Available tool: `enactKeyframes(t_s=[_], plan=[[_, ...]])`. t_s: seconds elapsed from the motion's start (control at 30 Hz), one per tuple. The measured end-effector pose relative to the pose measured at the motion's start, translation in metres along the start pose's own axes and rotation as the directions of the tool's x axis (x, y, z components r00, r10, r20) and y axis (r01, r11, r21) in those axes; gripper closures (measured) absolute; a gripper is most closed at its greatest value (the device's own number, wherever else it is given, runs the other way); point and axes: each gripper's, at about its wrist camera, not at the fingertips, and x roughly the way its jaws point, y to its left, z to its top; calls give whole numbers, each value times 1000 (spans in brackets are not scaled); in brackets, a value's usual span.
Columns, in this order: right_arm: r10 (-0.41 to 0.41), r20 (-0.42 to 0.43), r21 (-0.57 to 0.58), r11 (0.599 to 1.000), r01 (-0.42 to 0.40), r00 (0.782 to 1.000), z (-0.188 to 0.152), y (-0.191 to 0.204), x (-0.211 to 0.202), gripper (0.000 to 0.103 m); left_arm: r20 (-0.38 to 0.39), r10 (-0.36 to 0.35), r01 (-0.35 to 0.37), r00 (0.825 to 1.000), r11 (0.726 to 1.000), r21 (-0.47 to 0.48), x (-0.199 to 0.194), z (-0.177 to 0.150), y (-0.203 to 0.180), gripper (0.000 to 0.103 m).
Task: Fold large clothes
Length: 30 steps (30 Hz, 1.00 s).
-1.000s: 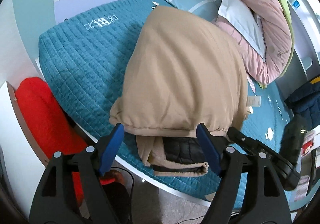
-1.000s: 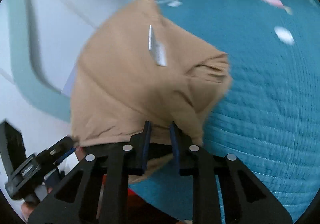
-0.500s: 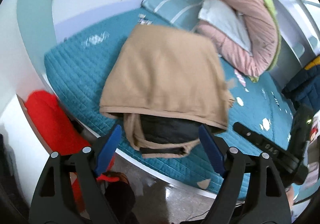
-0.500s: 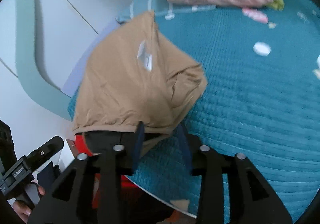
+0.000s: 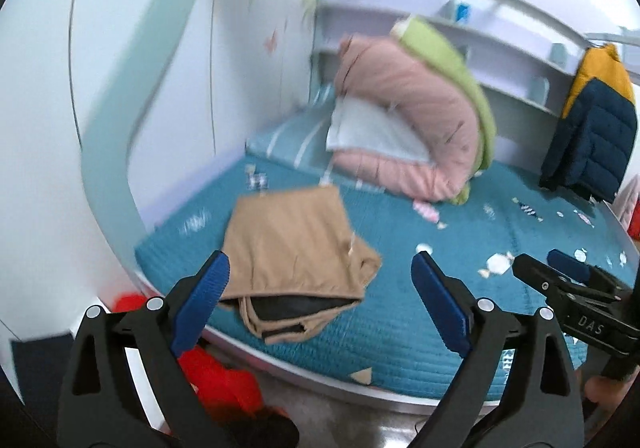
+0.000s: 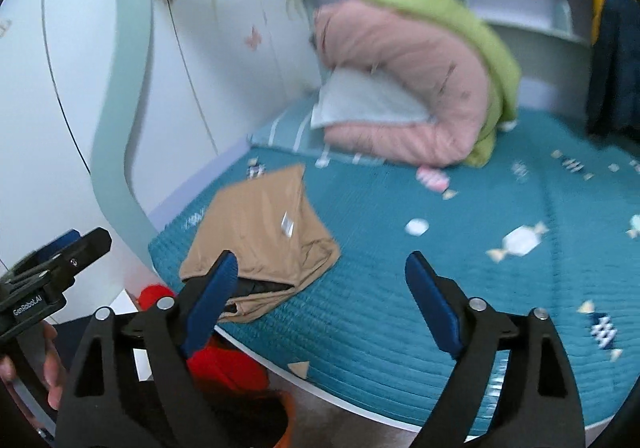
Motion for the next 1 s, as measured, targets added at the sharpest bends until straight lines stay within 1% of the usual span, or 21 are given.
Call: enactKeyframes(t_s=[0.07, 0.17, 0.2, 0.3, 0.37, 0.47, 0.6, 0.7, 0.77, 0.83, 0.9, 1.0], plan=[[-26, 55, -15, 1000, 27, 998, 3, 2, -38, 11, 42, -4, 3, 999, 1000, 23, -24, 6, -15, 8], [-40, 133, -24, 999, 43, 990, 4, 5, -85, 9, 93, -5, 0, 996, 998, 56, -54, 11, -34, 6], [-44, 151, -23, 999, 48, 988, 4, 6, -99, 9, 108, -19, 13, 994, 998, 61, -65, 12, -41, 6], [-64, 194, -23, 997, 70, 979, 2, 8, -129, 8, 139, -29, 21, 990, 998, 60, -88, 13, -53, 5], [-80, 218, -21, 996, 87, 973, -1, 9, -150, 8, 154, -14, 4, 988, 998, 64, -98, 13, -60, 5], [-95, 241, -16, 995, 101, 966, -6, 9, -169, 8, 193, -1, -13, 981, 997, 74, -114, 11, -70, 5], [-122, 266, -7, 992, 129, 956, -11, 9, -185, 8, 237, -22, 0, 971, 996, 92, -129, 9, -80, 5], [-149, 287, -13, 987, 159, 946, -14, 10, -189, 8, 235, -40, 16, 971, 995, 103, -133, 8, -84, 5], [-154, 292, -9, 986, 164, 944, -15, 9, -189, 8, 234, -53, 29, 971, 994, 107, -134, 8, -87, 5], [-159, 296, -4, 986, 168, 942, -15, 9, -189, 8, 238, -54, 28, 970, 994, 109, -134, 7, -90, 5], [-180, 306, -10, 981, 192, 935, -16, 10, -188, 8, 240, -48, 22, 970, 994, 110, -136, 5, -91, 5], [-183, 315, -23, 980, 200, 931, -18, 12, -185, 8, 256, -49, 22, 965, 994, 106, -139, 3, -91, 5]])
